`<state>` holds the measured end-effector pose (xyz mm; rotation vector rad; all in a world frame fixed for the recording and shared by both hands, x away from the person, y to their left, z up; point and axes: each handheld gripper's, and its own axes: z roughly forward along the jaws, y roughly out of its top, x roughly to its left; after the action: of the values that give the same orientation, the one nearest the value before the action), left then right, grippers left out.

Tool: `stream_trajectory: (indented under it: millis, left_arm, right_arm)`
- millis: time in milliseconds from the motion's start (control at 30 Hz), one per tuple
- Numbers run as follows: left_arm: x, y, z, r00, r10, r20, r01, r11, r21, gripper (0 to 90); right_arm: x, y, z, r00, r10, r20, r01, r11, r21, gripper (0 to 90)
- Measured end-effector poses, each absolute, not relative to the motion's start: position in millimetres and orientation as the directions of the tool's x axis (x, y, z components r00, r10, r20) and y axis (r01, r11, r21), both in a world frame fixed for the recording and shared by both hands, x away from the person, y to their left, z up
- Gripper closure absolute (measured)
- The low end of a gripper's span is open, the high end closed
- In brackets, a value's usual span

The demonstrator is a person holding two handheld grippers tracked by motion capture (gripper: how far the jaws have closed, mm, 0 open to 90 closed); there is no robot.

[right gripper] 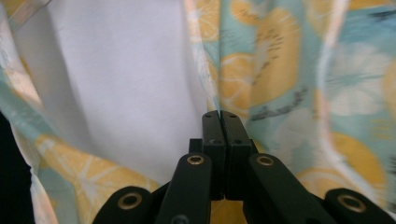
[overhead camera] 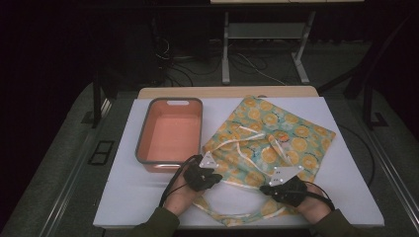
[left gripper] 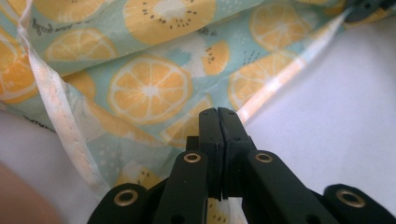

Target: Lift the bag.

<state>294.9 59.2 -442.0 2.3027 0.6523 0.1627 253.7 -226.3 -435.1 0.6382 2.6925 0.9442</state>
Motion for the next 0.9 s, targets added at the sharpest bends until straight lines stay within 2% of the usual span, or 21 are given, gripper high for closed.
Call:
stream_trajectory:
  millis: [300,567,900]
  left_arm:
    - [295,58,-424,0.858,0.508,-0.078,0.372,-0.509,0.776,89.2]
    - [301,53,-388,0.858,0.511,-0.06,0.307,-0.415,0.856,89.6]
    - [314,40,-359,0.859,0.51,-0.039,0.255,-0.362,0.897,89.6]
  right_arm:
    - [266,-246,-414,-0.828,0.554,-0.09,0.325,0.604,0.728,89.9]
    - [282,-260,-386,-0.763,0.634,-0.127,0.283,0.504,0.816,90.0]
    - [309,-271,-350,-0.698,0.703,-0.135,0.229,0.398,0.888,90.0]
